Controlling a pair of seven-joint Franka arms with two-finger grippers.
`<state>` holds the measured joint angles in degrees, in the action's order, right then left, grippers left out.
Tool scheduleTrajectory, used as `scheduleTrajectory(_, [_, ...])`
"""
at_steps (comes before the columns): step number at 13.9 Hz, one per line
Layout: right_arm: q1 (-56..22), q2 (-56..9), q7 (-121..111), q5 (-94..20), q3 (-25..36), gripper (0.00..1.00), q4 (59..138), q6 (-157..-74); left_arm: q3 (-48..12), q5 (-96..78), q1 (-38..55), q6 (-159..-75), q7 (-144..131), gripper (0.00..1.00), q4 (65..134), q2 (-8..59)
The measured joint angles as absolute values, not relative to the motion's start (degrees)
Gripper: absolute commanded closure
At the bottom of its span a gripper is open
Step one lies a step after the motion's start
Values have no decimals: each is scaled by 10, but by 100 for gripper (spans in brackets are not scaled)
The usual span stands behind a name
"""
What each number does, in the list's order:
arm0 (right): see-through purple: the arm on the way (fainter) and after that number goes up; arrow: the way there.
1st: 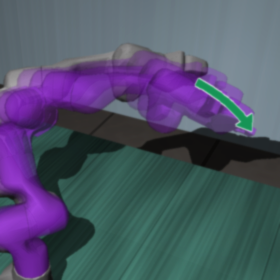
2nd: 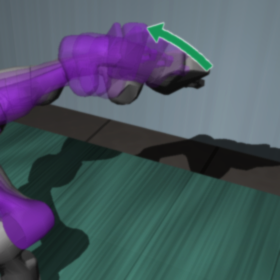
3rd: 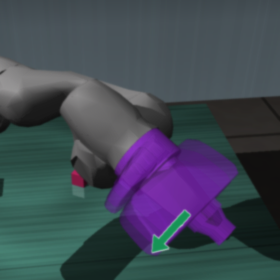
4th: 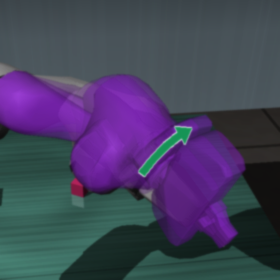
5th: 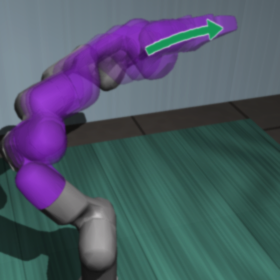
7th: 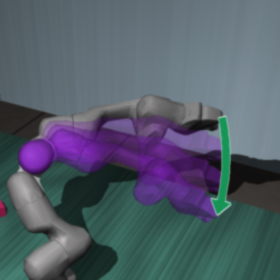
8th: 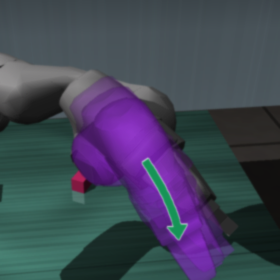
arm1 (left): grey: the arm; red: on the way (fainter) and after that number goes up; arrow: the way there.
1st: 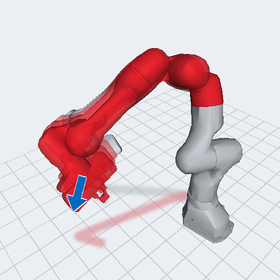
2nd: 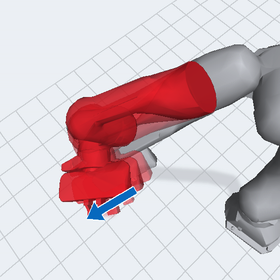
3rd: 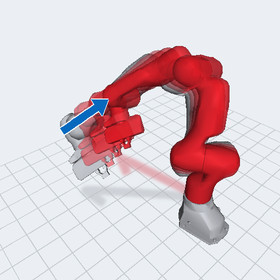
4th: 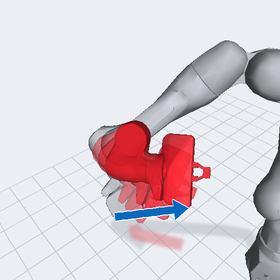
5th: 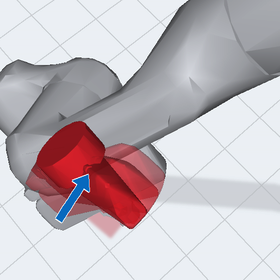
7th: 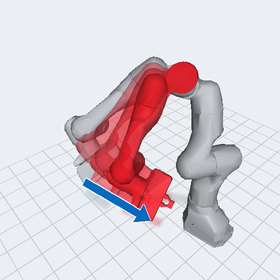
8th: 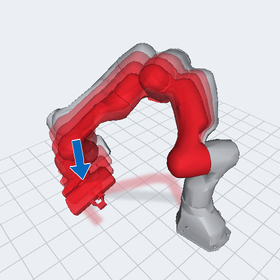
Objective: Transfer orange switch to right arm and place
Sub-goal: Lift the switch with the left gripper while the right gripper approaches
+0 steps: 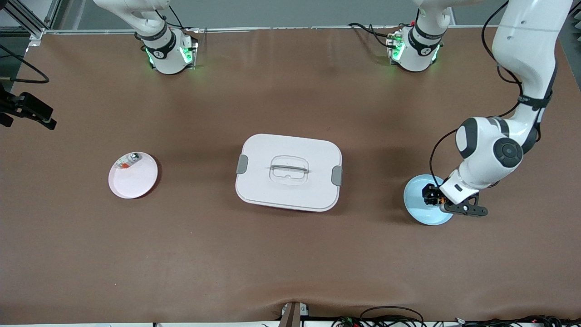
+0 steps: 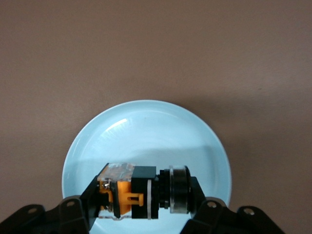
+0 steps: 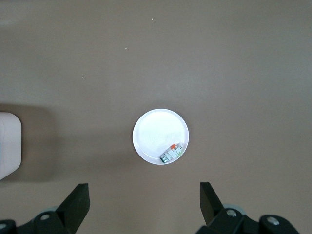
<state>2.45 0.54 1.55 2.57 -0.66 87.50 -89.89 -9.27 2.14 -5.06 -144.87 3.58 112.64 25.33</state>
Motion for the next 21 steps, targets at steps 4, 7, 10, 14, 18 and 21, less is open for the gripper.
scheduleTrajectory(4, [-6,5,19,25,-12,0,875,-871,-133,21,-50,-1338,-29,100,1106,183])
scheduleTrajectory(7, [-54,6,69,-1,-16,0,882,-848,-176,21,-49,-1223,-95,100,1062,153])
scheduleTrajectory(10, [-84,19,127,-42,-17,0,923,-873,-218,-1,-48,-1140,-173,100,1016,142])
scheduleTrajectory(14, [-151,75,211,-59,-19,0,1052,-1000,-261,-79,-46,-1100,-266,100,975,142])
scheduleTrajectory(18, [-194,142,269,-128,-20,0,1184,-1124,-298,-144,-42,-1069,-378,100,943,142])
scheduleTrajectory(21, [-230,150,323,-170,-20,0,1216,-1199,-326,-183,-29,-1067,-481,100,934,145])
